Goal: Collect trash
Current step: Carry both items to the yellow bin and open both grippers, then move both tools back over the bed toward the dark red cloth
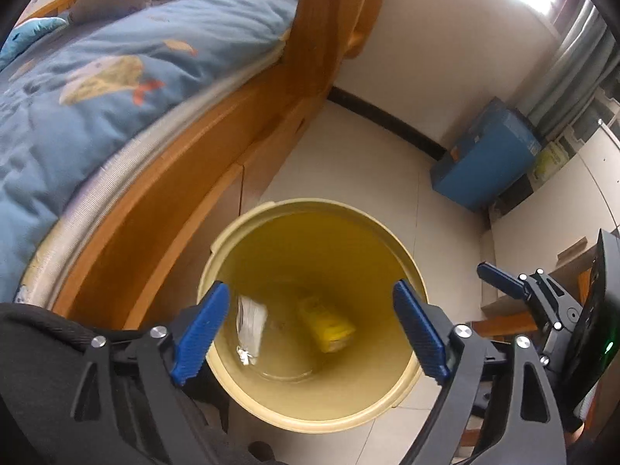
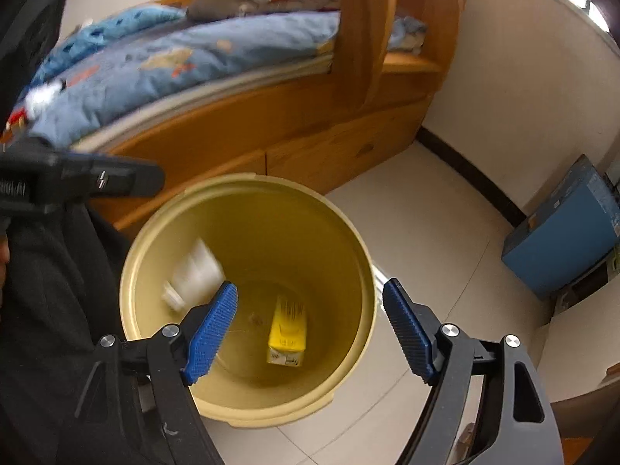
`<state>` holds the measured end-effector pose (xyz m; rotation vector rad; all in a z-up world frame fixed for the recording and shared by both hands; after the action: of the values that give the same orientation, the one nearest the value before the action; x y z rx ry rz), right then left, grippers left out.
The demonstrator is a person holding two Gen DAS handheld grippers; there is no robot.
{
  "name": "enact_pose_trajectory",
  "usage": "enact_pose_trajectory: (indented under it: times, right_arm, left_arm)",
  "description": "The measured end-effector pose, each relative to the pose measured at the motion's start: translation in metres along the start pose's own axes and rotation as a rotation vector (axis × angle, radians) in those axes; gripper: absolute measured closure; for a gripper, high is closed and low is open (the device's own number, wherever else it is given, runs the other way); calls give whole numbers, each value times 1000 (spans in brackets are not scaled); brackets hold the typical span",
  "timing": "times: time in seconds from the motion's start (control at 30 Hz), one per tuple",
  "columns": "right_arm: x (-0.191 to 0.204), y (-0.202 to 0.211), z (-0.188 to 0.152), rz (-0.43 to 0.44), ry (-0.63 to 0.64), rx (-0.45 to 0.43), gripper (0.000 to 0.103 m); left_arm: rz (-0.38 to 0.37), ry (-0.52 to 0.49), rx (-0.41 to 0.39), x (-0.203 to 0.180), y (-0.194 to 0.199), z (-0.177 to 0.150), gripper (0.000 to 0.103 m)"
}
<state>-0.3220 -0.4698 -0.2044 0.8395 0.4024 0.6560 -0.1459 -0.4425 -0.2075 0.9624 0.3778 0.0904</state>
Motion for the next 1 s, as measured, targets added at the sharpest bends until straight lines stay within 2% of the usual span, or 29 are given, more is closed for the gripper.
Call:
enact_pose_trajectory:
  times: [0.2,0.37,0.53,0.67,0.77,1.0]
  right_arm:
    - [14,23,29,56,0,-109,29]
    - [51,36,58,165,34,-180,29]
    - [105,54,87,280,103,-260,29]
    - [163,71,108,379,189,-334,21]
    - [208,84,116,458,255,-373,20]
    - [303,114,121,634,367,-442,15]
  left_arm:
    - [40,8,-108,12,44,2,10]
    - [134,42,-213,36,92,-2,8]
    - [295,121,-337,76,156,-21,4]
    - [449,237,-438,118,213,-50,4]
    - [566,324,-491,147,251,-74,4]
    - [748,479,-556,197,321,-131,4]
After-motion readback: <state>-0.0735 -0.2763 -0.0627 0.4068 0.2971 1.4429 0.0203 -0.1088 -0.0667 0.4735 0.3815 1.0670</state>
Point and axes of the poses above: each gripper's, at about its wrist camera, not at the fingertips, and y roughly against the way its jaws point, x to its left, z to its top, the point moved 3 cm from there along -y, roughly the way its jaws point, and after that the axes turned 1 degree about -y, right-handed, at the moved point
